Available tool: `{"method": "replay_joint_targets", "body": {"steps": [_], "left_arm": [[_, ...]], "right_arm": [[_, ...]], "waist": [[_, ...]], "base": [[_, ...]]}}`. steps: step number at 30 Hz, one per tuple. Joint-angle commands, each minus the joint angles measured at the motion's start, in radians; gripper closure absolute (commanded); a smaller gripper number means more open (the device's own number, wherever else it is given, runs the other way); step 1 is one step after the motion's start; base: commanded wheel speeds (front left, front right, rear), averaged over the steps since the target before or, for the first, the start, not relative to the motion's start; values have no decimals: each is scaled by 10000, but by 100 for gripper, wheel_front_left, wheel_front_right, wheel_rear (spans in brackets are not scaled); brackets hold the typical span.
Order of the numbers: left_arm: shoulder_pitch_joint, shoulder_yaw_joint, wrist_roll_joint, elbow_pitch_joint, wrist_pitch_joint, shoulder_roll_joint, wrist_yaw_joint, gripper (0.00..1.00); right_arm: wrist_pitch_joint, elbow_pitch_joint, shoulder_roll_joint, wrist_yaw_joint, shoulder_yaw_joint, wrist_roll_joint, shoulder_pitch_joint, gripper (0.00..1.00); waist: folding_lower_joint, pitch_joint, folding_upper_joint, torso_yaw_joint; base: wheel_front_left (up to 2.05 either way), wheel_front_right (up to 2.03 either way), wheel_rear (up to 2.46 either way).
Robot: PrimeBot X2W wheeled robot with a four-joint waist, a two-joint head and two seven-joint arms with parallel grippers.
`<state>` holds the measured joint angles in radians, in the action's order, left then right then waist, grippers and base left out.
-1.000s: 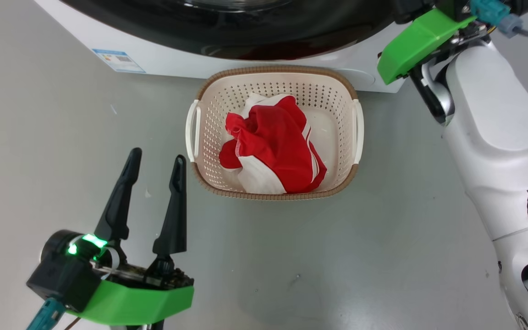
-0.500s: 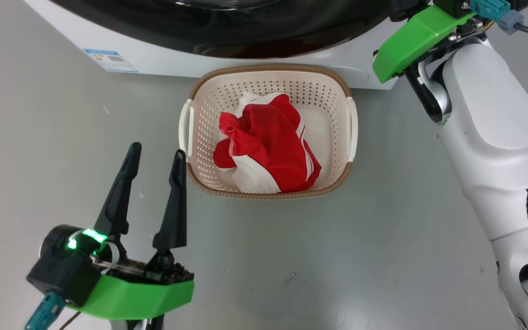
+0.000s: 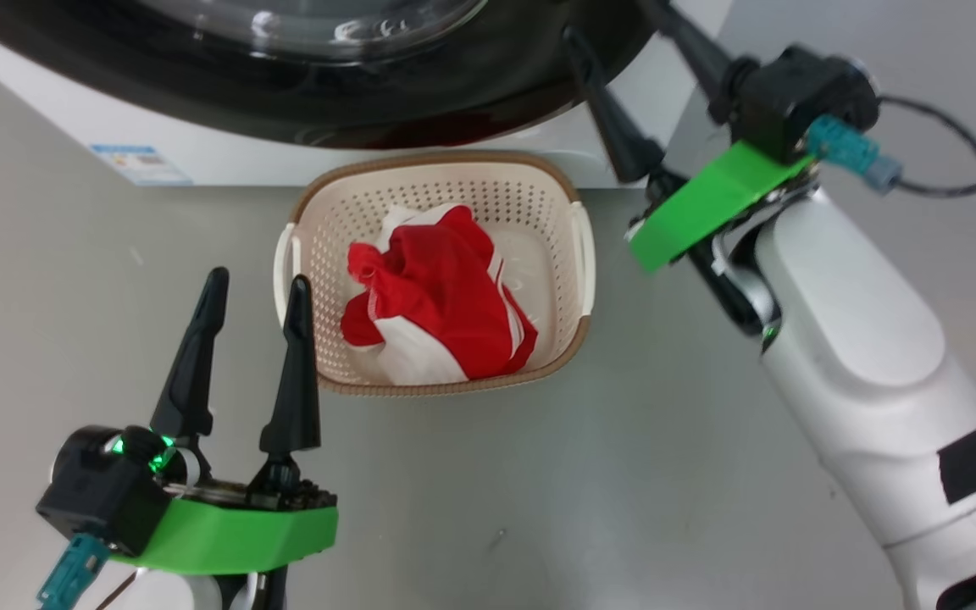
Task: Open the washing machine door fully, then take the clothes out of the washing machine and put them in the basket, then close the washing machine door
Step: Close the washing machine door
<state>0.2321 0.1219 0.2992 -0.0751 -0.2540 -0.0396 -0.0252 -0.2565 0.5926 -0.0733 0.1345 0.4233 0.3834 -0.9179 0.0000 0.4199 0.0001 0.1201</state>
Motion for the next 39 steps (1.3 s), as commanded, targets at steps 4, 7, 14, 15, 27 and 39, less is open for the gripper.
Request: {"method": "replay_joint_targets", "body": {"steps": [4, 7, 14, 15, 27, 39], "left_arm": [[-29, -418, -165, -2, -78, -111, 135, 0], [-88, -450, -135, 79, -78, -110, 171, 0], [-388, -608, -2, 196, -78, -148, 179, 0], [-426, -628, 1, 220, -78, -171, 179, 0], [-781, -930, 122, 448, -78, -217, 173, 0], [-1419, -1566, -26, 292, -78, -195, 104, 0]], "right_arm": [[-53, -784, 231, -38, 346, 394, 772, 0], [-53, -1125, 231, -38, 354, 434, 1258, 0], [-53, -1997, 231, -38, -211, -169, 2424, 0], [-53, -2204, 231, -38, -293, -292, 2589, 0], [-53, -3307, 231, -38, -1801, -1036, 4485, 0], [-53, -3778, 231, -38, -3130, -1483, 5991, 0]], "waist": [[0, -586, -1, -610], [0, -817, -1, -827], [0, -1372, -1, -1302], [0, -1451, -1, -1373], [0, -2296, -1, -2007], [0, -3032, -1, -2280]], "base": [[0, 0, 0], [0, 0, 0], [0, 0, 0], [0, 0, 0], [0, 0, 0], [0, 0, 0]]}}
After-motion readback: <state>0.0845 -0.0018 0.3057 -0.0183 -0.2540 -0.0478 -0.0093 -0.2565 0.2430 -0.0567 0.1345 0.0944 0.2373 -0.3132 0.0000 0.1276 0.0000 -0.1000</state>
